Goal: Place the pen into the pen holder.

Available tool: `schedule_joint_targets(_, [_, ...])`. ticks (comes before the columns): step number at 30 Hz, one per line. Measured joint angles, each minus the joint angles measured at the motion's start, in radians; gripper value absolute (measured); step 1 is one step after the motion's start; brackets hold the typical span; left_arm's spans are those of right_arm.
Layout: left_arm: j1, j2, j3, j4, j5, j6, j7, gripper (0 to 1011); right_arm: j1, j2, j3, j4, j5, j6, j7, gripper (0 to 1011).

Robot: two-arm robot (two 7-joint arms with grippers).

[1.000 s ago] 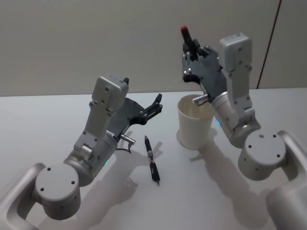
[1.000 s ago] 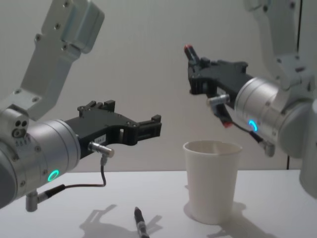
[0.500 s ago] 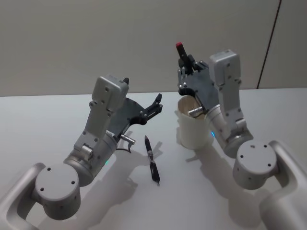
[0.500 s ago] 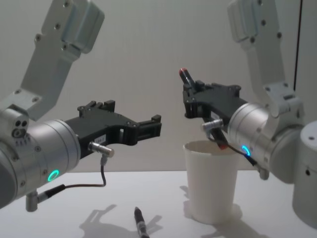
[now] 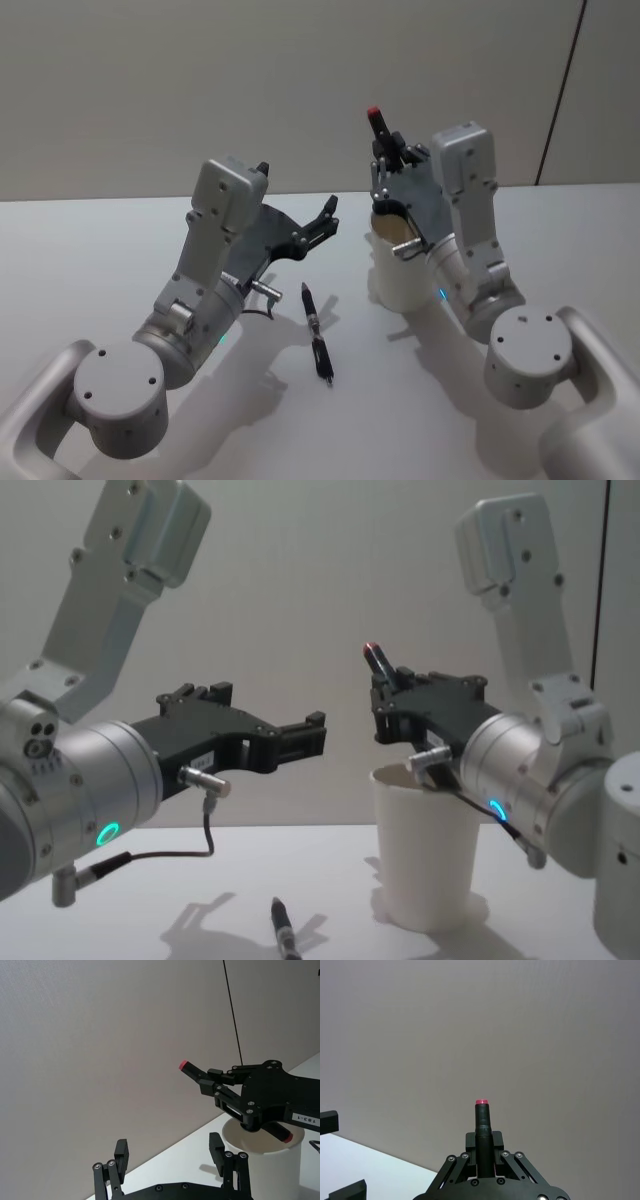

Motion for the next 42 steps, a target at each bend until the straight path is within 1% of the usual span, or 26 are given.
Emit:
schedule_joint_targets(18, [0.0, 0.0, 0.0, 0.0, 0.0, 0.0, 0.0, 1001, -0.037, 0.019, 0.006, -0.041, 0.001, 0.034, -0.001, 178])
schedule_joint_targets(31, [0.0, 0.0, 0.0, 0.0, 0.0, 0.0, 0.0, 1001, -0.048, 0.025, 0.008, -0.054, 0.003, 0.042, -0.003, 177])
schedule_joint_targets(34, [0.0, 0.0, 0.0, 0.0, 0.0, 0.0, 0.0, 1001, -0.05, 0.026, 0.009, -0.057, 0.003, 0.043, -0.003, 242])
schedule_joint_targets(35, [0.0, 0.0, 0.0, 0.0, 0.0, 0.0, 0.0, 1001, -0.05, 0.026, 0.009, -0.057, 0.003, 0.043, -0.003, 242])
schedule_joint_targets(36, [0.0, 0.0, 0.0, 0.0, 0.0, 0.0, 0.0, 1001, -0.05, 0.026, 0.009, -0.057, 0.003, 0.043, -0.003, 292])
schedule_joint_targets(38, [0.0, 0.0, 0.0, 0.0, 0.0, 0.0, 0.0, 1001, -0.051, 0.026, 0.009, -0.057, 0.004, 0.044, -0.003, 335])
schedule_joint_targets(40, [0.0, 0.0, 0.0, 0.0, 0.0, 0.0, 0.0, 1001, -0.051, 0.027, 0.009, -0.058, 0.004, 0.044, -0.004, 416])
schedule_joint_targets(41, [0.0, 0.0, 0.0, 0.0, 0.0, 0.0, 0.0, 1001, -0.051, 0.027, 0.01, -0.059, 0.004, 0.045, -0.004, 431])
schedule_joint_targets(42, [0.0, 0.0, 0.0, 0.0, 0.0, 0.0, 0.0, 1001, -0.052, 0.027, 0.01, -0.059, 0.004, 0.045, -0.004, 486])
